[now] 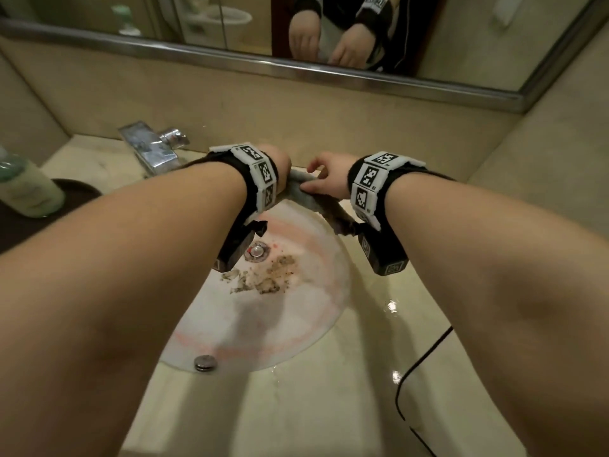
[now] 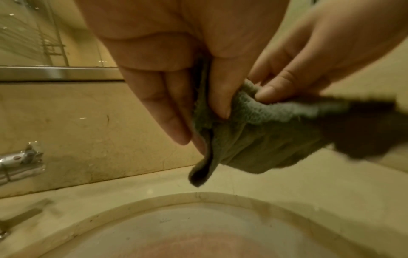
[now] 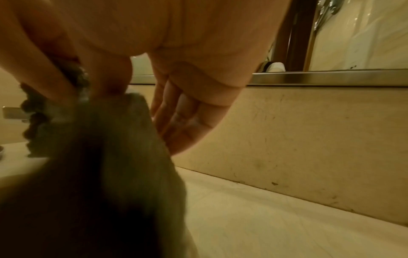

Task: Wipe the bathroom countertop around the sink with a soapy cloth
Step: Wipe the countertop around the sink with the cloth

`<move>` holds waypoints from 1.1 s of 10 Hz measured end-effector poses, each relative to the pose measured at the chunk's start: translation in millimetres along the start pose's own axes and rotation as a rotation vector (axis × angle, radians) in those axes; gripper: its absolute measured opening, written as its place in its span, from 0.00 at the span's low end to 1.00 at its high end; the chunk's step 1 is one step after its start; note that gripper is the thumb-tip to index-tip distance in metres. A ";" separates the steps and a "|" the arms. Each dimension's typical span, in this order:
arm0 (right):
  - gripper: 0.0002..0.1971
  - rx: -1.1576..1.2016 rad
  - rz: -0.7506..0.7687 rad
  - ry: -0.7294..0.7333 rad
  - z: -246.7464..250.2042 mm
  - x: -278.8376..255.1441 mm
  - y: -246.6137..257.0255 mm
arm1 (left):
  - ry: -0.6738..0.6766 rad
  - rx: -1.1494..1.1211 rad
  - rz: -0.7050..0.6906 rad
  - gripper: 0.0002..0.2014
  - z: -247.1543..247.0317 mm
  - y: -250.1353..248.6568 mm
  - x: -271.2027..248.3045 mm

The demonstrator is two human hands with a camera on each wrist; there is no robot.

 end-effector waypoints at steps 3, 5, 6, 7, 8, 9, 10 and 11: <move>0.28 -0.026 -0.076 0.076 -16.2 -38.2 -9.5 | 0.023 -0.115 -0.067 0.18 6.5 -12.1 -51.1; 0.18 -0.080 -0.035 0.019 -15.6 -56.9 3.2 | -0.110 -0.363 -0.090 0.20 -2.1 -7.3 -79.9; 0.18 -0.138 -0.010 0.036 -18.5 -69.2 6.7 | -0.117 -0.485 -0.120 0.20 -11.8 -11.7 -103.6; 0.19 -0.139 -0.003 0.083 -24.0 -83.4 0.8 | -0.088 -0.517 -0.122 0.19 -16.5 -17.5 -107.3; 0.21 -0.055 -0.021 0.122 -28.4 -94.1 -15.3 | -0.081 -0.598 -0.173 0.20 -18.9 -30.4 -116.0; 0.27 0.113 -0.063 0.129 -34.7 -103.1 -38.9 | -0.006 -0.724 -0.188 0.17 -24.5 -47.3 -116.3; 0.27 0.411 -0.163 0.090 -42.9 -113.4 -68.3 | 0.077 -0.771 -0.208 0.17 -29.3 -72.0 -118.3; 0.24 0.355 -0.189 0.070 -45.4 -122.8 -90.4 | 0.116 -0.757 -0.238 0.19 -33.2 -94.4 -124.7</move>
Point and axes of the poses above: each hand's wrist, its own x-axis towards the middle knuckle, its own z-axis out of the back of the hand, y = z × x, the point moved 9 cm from there along x, towards the middle knuckle, and after that the axes turned 10 degrees about y, right-handed, at the moved point
